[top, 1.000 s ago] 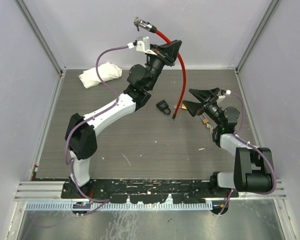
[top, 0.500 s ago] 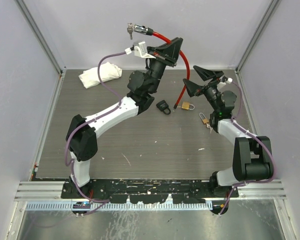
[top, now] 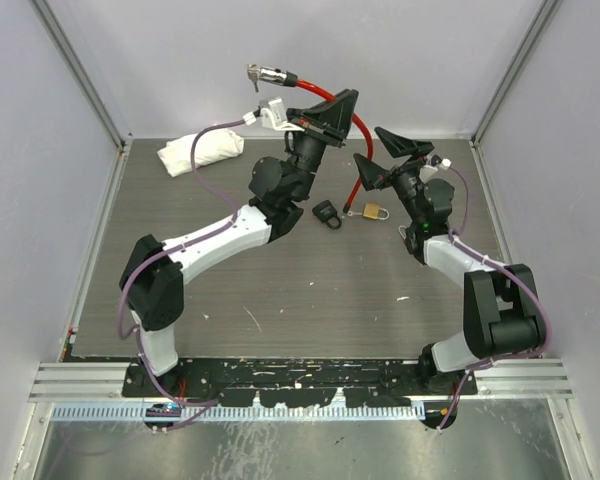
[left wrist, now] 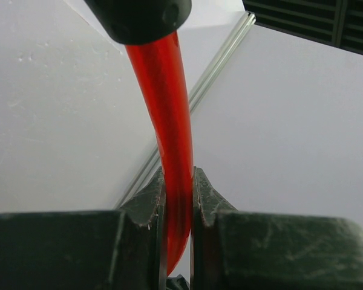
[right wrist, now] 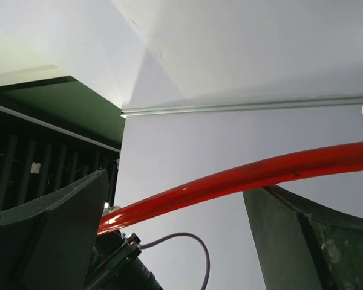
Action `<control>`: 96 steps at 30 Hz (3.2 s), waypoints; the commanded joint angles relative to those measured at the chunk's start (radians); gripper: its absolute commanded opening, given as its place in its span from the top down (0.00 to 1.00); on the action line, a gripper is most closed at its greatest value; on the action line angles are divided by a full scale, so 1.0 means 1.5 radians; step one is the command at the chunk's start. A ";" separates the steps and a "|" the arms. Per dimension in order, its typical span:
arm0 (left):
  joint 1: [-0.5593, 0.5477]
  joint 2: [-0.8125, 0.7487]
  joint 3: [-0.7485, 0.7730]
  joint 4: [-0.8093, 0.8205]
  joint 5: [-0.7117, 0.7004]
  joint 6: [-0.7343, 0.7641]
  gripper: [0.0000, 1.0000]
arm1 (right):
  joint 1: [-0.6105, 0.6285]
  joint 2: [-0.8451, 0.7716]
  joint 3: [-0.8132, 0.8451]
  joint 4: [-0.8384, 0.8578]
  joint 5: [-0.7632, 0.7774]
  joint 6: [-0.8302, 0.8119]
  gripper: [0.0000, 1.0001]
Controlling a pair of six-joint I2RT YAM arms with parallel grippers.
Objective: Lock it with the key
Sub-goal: Adjust the lock.
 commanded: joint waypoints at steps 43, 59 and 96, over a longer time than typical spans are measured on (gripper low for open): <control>-0.012 -0.301 -0.421 0.139 -0.059 -0.007 1.00 | -0.078 -0.003 0.017 0.182 0.000 -0.331 0.99; 0.001 -0.445 -0.460 -0.254 -0.027 0.200 1.00 | -0.021 -0.150 0.052 -0.166 -0.234 -0.996 0.99; 0.070 -0.563 -0.571 -0.602 0.326 0.227 1.00 | 0.026 -0.189 0.091 -0.414 -0.314 -1.111 0.69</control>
